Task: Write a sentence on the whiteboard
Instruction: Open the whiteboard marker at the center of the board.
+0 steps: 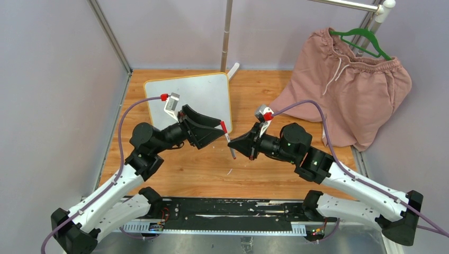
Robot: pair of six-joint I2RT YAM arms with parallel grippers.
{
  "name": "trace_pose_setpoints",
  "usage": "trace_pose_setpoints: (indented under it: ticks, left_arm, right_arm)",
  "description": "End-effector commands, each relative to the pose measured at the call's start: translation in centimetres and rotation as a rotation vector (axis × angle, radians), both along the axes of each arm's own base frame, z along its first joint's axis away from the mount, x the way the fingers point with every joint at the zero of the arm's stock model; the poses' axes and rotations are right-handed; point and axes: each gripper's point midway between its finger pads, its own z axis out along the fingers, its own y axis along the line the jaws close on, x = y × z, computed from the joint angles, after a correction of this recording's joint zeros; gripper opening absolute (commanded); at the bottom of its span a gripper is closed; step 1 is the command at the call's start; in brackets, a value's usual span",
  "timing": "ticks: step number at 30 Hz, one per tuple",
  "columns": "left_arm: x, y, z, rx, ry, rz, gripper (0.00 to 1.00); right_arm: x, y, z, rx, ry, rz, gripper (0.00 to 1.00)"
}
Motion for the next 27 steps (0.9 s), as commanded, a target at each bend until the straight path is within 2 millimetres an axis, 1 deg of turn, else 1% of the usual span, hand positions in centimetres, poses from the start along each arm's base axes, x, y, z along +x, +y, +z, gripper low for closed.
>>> trace_pose_setpoints:
  ticks: [1, 7, 12, 15, 17, 22, 25, 26, 27]
  left_arm:
    - [-0.4, -0.2, 0.5, -0.017, -0.007, -0.027, 0.78]
    - [-0.1, -0.2, 0.8, -0.022, -0.001, -0.016, 0.77]
    - [0.1, -0.4, 0.7, -0.020, 0.009, -0.017, 0.68]
    - [0.1, -0.7, 0.4, -0.010, 0.016, -0.033, 0.58]
    - [0.2, -0.7, 0.5, -0.011, 0.020, -0.035, 0.53]
    - [0.3, -0.7, 0.7, -0.013, 0.009, -0.024, 0.38]
    - [0.3, -0.7, 0.6, -0.012, 0.011, -0.025, 0.22]
    - [0.3, -0.7, 0.6, -0.012, 0.013, -0.023, 0.16]
    - [0.5, -0.6, 0.6, -0.015, 0.019, -0.017, 0.12]
  right_arm:
    - [-0.4, 0.3, 3.8, 0.095, -0.053, 0.008, 0.00]
    - [-1.1, 0.5, 4.0, 0.093, -0.057, 0.032, 0.00]
    - [-1.3, 0.7, 4.1, 0.089, -0.062, 0.048, 0.00]
    - [-1.4, 0.8, 4.1, 0.084, -0.067, 0.052, 0.00]
    - [-1.4, 1.0, 4.0, 0.076, -0.068, 0.056, 0.00]
    - [-1.6, 1.0, 3.8, 0.067, -0.067, 0.062, 0.00]
    - [-1.7, 1.1, 3.6, 0.062, -0.066, 0.069, 0.00]
    - [-1.8, 1.1, 3.5, 0.057, -0.068, 0.074, 0.00]
    - [-1.9, 1.1, 3.4, 0.053, -0.066, 0.076, 0.00]
